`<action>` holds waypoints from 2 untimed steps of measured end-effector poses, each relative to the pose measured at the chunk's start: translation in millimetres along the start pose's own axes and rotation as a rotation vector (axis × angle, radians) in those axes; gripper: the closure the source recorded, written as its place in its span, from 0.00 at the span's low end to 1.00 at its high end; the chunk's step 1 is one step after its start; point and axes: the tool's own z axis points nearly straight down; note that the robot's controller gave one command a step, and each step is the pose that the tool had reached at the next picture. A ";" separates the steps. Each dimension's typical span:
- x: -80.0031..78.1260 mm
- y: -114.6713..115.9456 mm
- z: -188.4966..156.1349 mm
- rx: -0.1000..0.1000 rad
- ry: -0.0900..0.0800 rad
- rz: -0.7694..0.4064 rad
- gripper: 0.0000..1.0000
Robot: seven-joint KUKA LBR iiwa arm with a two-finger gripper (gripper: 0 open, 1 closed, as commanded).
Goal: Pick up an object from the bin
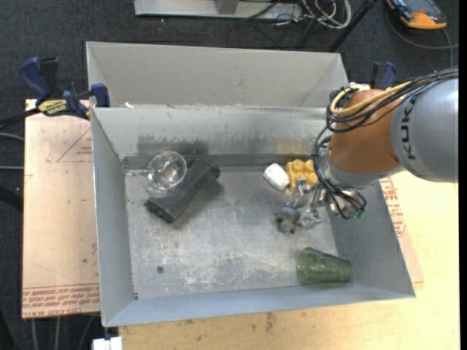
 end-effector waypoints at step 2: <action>-5.4 3.8 1.5 0.003 0.002 -0.065 1.00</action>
Offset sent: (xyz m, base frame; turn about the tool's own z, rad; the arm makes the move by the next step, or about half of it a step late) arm 0.0159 0.0263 -0.0121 -0.2469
